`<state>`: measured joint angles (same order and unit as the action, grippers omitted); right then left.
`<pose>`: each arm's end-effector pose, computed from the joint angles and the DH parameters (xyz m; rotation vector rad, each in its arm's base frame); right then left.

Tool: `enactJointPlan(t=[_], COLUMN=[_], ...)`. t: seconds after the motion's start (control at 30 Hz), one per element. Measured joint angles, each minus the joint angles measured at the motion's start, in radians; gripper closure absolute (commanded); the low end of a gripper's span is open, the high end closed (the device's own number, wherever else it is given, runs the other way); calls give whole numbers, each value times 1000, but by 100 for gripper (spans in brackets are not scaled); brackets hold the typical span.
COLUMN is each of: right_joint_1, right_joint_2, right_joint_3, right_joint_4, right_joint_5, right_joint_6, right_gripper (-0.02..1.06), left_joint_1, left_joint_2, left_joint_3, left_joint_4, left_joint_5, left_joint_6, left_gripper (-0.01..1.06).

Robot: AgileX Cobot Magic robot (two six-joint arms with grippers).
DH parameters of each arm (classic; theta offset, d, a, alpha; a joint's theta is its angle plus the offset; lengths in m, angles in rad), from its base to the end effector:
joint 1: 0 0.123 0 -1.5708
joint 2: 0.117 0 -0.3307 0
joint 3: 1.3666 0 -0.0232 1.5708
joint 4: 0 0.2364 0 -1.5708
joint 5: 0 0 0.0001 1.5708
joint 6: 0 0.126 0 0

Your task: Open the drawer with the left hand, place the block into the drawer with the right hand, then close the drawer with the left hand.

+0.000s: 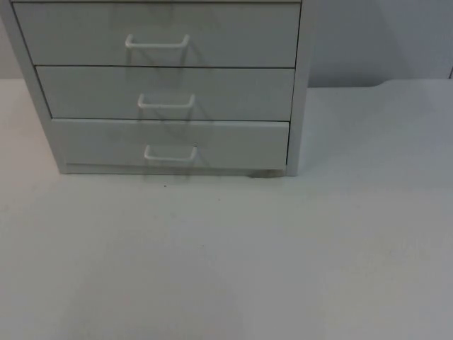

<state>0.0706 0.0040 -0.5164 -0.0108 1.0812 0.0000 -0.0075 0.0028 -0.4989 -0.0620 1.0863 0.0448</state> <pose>-0.0344 -0.0036 0.2570 -0.0717 2.0512 0.0309 -0.0336 -0.0067 0.2514 0.0579 2.0718 -0.0517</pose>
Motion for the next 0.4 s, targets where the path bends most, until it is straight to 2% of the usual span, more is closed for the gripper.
enactJointPlan(t=[0.3, 0.4], right_joint_1=[0, 0], right_joint_2=[0, 0], right_joint_3=[0, 0], right_joint_4=[0, 0], right_joint_5=[0, 0], right_joint_6=[0, 0], right_gripper=[-1, -1], left_joint_1=[2, 38], left_joint_2=[0, 0], left_joint_3=[0, 0], left_joint_4=[0, 0], left_joint_5=[0, 0], left_joint_6=[0, 0], left_gripper=[0, 0])
